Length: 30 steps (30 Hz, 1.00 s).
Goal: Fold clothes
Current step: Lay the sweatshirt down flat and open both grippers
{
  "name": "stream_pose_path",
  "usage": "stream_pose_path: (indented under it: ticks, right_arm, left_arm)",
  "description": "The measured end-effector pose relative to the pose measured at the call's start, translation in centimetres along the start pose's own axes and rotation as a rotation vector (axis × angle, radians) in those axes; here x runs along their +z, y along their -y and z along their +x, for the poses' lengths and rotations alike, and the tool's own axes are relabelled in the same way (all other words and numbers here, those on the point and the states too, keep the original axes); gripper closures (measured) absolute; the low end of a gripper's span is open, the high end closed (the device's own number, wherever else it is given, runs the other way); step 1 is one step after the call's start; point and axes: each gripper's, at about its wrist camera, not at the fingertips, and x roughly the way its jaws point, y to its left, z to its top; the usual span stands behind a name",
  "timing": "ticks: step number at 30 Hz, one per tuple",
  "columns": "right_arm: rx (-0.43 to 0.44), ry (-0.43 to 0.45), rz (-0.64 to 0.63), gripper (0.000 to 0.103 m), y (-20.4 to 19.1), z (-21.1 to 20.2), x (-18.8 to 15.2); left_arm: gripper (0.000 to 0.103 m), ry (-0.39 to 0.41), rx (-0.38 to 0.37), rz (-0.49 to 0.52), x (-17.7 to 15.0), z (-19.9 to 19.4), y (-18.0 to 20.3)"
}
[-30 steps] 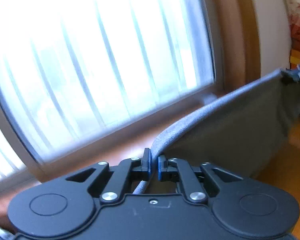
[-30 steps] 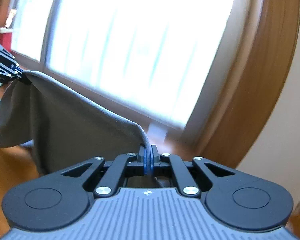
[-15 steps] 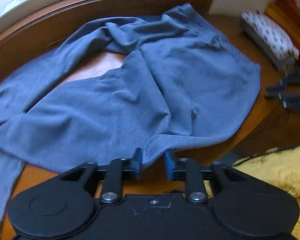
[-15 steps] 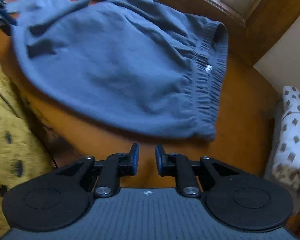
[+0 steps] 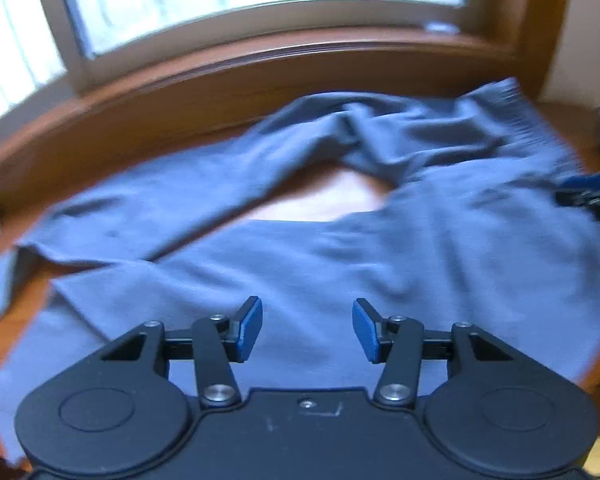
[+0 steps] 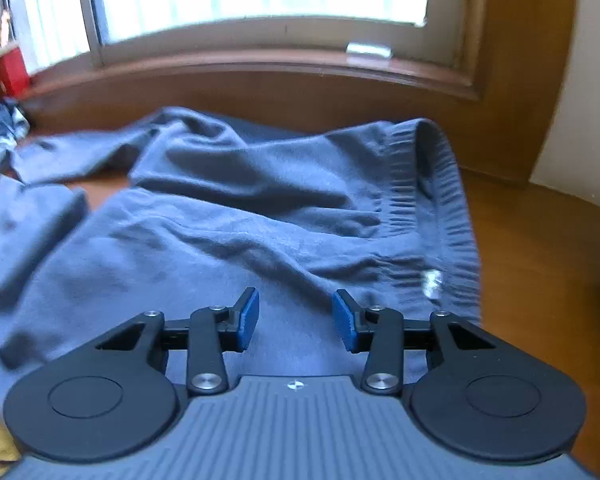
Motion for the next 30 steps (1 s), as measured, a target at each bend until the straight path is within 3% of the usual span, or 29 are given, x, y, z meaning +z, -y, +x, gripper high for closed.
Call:
stream_pose_path:
  ticks: [3,6,10,14,18,22,25,30]
  right_arm:
    - [-0.089,-0.005,0.005,0.061,-0.9,0.8,-0.9]
    - [-0.225,-0.030,0.094,0.065,1.2,-1.0,-1.7]
    - [-0.432,-0.059,0.145,0.064,5.0,-2.4,-2.9]
    - [-0.511,-0.091,0.151,0.062,7.0,-3.2,-3.3]
    - [-0.561,-0.068,0.114,0.057,5.0,-4.6,-3.5]
    - [-0.492,0.050,0.003,0.045,-1.4,-7.6,-2.9]
    - [-0.364,0.103,-0.109,0.037,-7.4,-8.7,-2.1]
    - [0.005,0.079,-0.092,0.036,-17.8,-7.5,-0.5]
  left_arm:
    - [0.056,-0.053,0.027,-0.037,-0.4,1.9,-0.4]
    - [0.056,-0.078,-0.008,-0.100,-0.8,2.5,-1.0]
    - [0.056,-0.077,-0.026,-0.104,-1.3,2.7,-1.1]
    - [0.056,-0.071,-0.035,-0.110,-1.9,2.2,-2.0]
    - [0.054,-0.060,-0.002,-0.094,-3.0,0.6,-4.0]
    - [0.048,-0.031,0.054,-0.120,-4.7,-1.3,-8.0]
    - [0.043,-0.016,0.066,-0.168,-6.0,-2.5,-12.0]
    - [0.043,-0.024,0.062,-0.193,-8.8,-2.8,-19.2]
